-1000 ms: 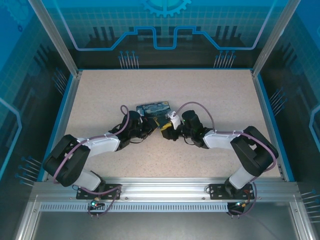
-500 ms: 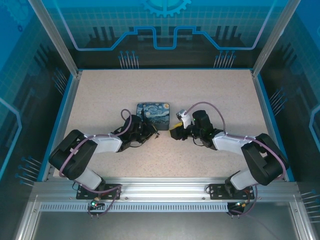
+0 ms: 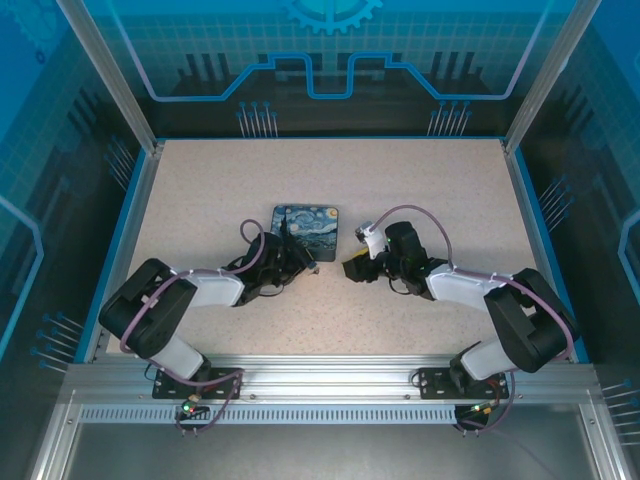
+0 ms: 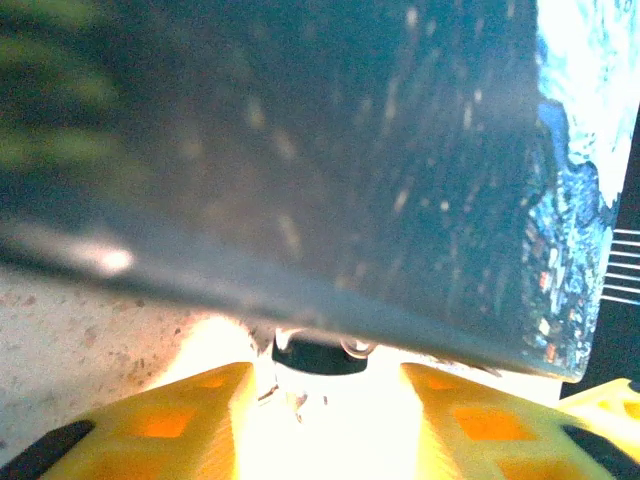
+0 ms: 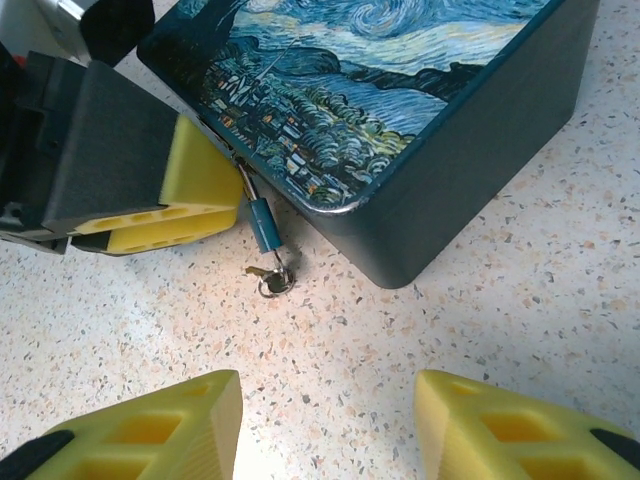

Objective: Unlock a padlock with a key

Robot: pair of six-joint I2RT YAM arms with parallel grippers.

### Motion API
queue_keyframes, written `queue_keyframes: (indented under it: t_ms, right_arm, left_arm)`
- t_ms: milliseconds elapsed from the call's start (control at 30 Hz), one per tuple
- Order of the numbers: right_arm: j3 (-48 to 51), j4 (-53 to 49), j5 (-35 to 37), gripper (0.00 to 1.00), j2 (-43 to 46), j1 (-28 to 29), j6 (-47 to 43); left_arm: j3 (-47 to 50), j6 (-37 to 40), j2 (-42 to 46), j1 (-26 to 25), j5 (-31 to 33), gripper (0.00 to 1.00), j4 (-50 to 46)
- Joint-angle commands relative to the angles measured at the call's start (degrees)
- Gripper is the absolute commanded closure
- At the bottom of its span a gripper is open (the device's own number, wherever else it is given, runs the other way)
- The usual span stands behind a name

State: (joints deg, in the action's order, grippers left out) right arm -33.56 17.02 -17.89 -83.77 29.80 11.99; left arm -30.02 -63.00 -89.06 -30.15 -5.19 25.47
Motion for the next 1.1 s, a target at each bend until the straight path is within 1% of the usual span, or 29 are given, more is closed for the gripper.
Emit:
queue_keyframes:
  t_ms: [0,67,133,233,333,467,533,600,667,733,767,867,967,1067]
  right_arm:
    - [0.12,-1.20,0.20,0.50,1.24,-0.75,-0.67]
    - [-0.10,-1.20,-0.10,0.50,1.31,-0.71,-0.48]
    - [-0.34,-3.25,0.43,0.49,1.50,-0.71,0.17]
    - [-0.76,-4.41,2.20,0.43,1.59,-0.79,2.00]
    - [-1.45,-3.53,1.41,0.31,0.87,-1.06,4.99]
    - [-5.39,-3.48,-1.01,0.16,-2.97,-1.23,8.97]
    - [-7.65,-2.69,-2.55,0.06,-5.28,-1.63,10.88]
    - [-10.43,-1.90,-4.44,0.01,-7.95,-2.19,13.07]
    - [-13.81,-2.97,-5.04,0.00,-10.69,-2.54,14.76]
    - [-16.50,-4.66,-5.58,0.00,-13.60,-2.58,15.85]
    - [-19.47,-5.39,-5.60,0.00,-15.04,-2.64,16.35]
    - [-23.70,-7.02,-5.99,0.00,-18.71,-2.64,16.68]
    - [-27.53,-7.89,-7.67,0.01,-21.81,-2.69,16.31]
    - [-31.62,-9.73,-9.14,0.04,-24.39,-2.66,14.65]
  left_arm:
    - [0.47,1.41,4.90,-0.19,0.66,0.50,-3.45]
    - [-0.05,2.50,8.14,-0.13,1.42,0.44,-7.13]
    - [-0.67,3.88,11.89,0.10,2.44,0.38,-11.70]
    - [-1.35,6.12,17.35,1.85,3.35,0.30,-18.11]
    - [-1.92,8.73,22.09,5.81,2.97,0.24,-22.79]
    - [-3.48,12.75,25.67,12.92,2.19,0.15,-27.04]
    - [-4.23,14.04,24.80,17.05,-0.92,0.13,-26.40]
    - [-5.02,14.43,21.89,20.57,-5.53,0.12,-24.20]
    - [-6.32,14.87,17.92,22.03,-8.89,0.12,-21.63]
    - [-8.08,15.80,13.51,22.15,-11.49,0.12,-19.59]
    - [-9.04,15.88,11.29,22.08,-12.84,0.12,-18.78]
    - [-9.78,14.70,6.53,21.90,-16.07,0.15,-14.05]
    - [-10.05,14.07,4.33,21.25,-17.18,0.16,-11.07]
    - [-10.15,13.72,3.41,19.93,-18.85,0.16,-8.57]
